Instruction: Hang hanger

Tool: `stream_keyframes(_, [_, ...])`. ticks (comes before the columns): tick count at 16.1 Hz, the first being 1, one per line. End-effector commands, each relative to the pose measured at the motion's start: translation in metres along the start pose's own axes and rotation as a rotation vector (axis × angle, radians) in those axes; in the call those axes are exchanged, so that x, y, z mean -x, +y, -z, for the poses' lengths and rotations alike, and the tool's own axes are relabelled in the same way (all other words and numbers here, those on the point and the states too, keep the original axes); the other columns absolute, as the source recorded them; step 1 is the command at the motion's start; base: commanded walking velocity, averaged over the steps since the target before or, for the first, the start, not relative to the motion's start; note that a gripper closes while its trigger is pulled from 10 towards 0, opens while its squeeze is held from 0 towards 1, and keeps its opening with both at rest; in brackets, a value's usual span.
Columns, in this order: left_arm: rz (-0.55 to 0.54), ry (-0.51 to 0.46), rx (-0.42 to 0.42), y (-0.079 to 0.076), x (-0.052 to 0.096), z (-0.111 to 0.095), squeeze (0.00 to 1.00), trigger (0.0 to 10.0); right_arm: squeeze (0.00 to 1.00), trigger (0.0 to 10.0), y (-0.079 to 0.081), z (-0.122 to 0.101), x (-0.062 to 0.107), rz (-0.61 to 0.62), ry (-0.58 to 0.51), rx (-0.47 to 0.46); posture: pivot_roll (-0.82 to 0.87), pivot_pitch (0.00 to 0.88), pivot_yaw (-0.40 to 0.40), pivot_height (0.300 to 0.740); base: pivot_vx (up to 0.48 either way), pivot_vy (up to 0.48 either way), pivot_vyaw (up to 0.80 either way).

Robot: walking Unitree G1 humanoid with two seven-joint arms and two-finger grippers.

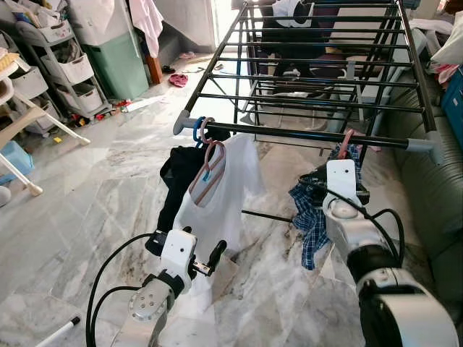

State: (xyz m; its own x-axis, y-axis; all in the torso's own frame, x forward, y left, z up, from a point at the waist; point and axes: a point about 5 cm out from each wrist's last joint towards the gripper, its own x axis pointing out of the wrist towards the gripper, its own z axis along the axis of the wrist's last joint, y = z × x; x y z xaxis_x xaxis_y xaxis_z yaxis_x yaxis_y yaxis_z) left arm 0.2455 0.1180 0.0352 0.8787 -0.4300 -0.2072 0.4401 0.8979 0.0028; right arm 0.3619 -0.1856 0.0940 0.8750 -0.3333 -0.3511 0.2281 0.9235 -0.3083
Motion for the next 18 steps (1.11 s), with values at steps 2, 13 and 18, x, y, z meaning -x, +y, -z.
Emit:
stream_keyframes(2, [-0.009,-0.001,-0.014,0.004,-0.001,-0.001,0.00,10.0,1.00,10.0,0.007,-0.003,0.007,-0.019,-0.044,0.037,-0.13,0.002,0.080,0.740,0.000,0.000,0.00])
stream_keyframes(13, [-0.097,-0.015,-0.038,0.019,-0.003,-0.001,0.00,10.0,1.00,10.0,-0.007,0.013,0.052,-0.013,-0.262,0.118,-0.14,0.000,0.084,0.740,0.000,0.000,0.00])
stream_keyframes(18, [-0.299,-0.091,-0.035,0.037,0.014,-0.015,0.00,10.0,0.53,10.0,-0.026,0.033,0.080,-0.074,-0.389,0.081,-0.17,0.000,0.100,0.740,0.000,0.000,0.00])
